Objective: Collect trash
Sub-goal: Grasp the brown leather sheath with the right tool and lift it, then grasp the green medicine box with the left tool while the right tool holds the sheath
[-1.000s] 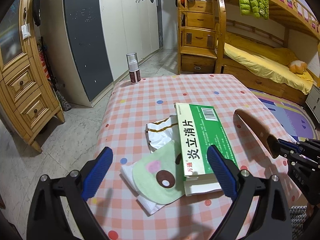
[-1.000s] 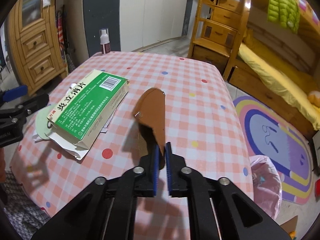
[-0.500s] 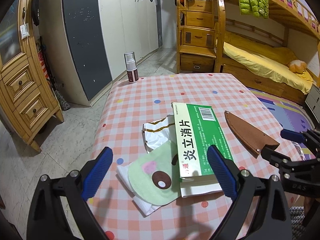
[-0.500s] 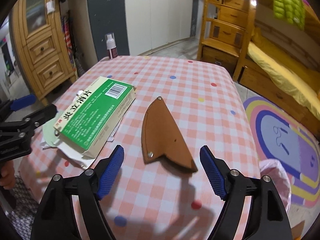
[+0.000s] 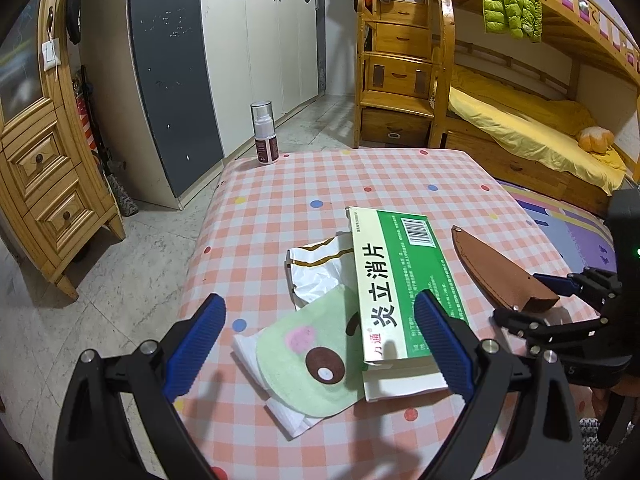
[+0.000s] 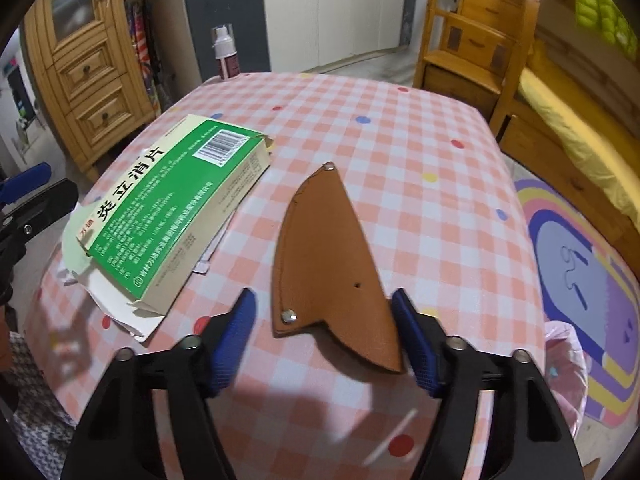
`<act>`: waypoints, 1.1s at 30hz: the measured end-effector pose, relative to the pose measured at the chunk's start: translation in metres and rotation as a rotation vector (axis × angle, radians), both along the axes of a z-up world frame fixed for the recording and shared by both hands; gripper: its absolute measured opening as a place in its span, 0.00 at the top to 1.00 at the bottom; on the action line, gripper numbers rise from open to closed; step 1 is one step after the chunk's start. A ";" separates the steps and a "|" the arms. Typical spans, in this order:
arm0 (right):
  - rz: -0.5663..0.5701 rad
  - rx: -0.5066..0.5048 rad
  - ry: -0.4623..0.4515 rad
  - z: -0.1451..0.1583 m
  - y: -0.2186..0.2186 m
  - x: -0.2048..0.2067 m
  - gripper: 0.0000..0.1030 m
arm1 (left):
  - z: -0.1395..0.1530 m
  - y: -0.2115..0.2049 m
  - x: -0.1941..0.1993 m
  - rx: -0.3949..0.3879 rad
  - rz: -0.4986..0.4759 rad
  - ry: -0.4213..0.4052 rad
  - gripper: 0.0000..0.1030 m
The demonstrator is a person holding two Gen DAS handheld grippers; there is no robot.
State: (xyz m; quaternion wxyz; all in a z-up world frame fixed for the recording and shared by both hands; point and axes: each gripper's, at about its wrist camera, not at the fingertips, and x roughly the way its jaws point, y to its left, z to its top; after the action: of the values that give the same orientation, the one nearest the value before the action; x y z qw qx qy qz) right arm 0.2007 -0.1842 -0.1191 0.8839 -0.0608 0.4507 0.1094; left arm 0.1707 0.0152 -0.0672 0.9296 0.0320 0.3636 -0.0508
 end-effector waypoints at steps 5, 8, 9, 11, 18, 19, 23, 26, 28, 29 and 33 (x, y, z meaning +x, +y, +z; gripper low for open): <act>-0.027 -0.036 -0.043 0.007 0.000 -0.010 0.47 | -0.001 0.003 -0.002 -0.016 -0.019 0.004 0.10; -0.089 0.027 -0.122 0.027 -0.012 -0.023 0.48 | -0.003 0.000 -0.006 -0.013 -0.051 0.001 0.10; -0.110 0.046 -0.143 0.032 -0.017 -0.026 0.48 | -0.003 -0.002 -0.007 -0.015 -0.069 0.003 0.10; -0.149 0.089 -0.193 0.043 -0.028 -0.035 0.48 | -0.006 -0.009 -0.010 -0.026 -0.109 0.014 0.07; -0.197 0.102 -0.237 0.050 -0.044 -0.039 0.48 | -0.021 -0.043 -0.005 0.053 -0.120 0.056 0.07; -0.197 0.103 -0.236 0.050 -0.045 -0.039 0.48 | -0.022 -0.047 -0.003 0.060 -0.112 0.060 0.07; -0.193 0.111 -0.239 0.050 -0.047 -0.040 0.48 | -0.026 -0.059 0.000 0.077 -0.104 0.071 0.07; -0.188 0.112 -0.238 0.050 -0.047 -0.041 0.48 | -0.029 -0.068 0.002 0.101 -0.102 0.072 0.07; -0.187 0.113 -0.240 0.050 -0.048 -0.042 0.48 | -0.034 -0.074 0.006 0.134 -0.089 0.080 0.07; -0.187 0.112 -0.240 0.050 -0.048 -0.042 0.48 | -0.036 -0.076 0.007 0.144 -0.084 0.085 0.07; -0.187 0.111 -0.238 0.050 -0.050 -0.044 0.47 | -0.040 -0.078 0.011 0.145 -0.074 0.099 0.09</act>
State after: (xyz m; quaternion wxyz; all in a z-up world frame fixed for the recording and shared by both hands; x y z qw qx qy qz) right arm 0.1571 -0.2338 -0.0688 0.9393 0.0181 0.3399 0.0434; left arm 0.1821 -0.0633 -0.1076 0.9032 0.1099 0.4106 -0.0601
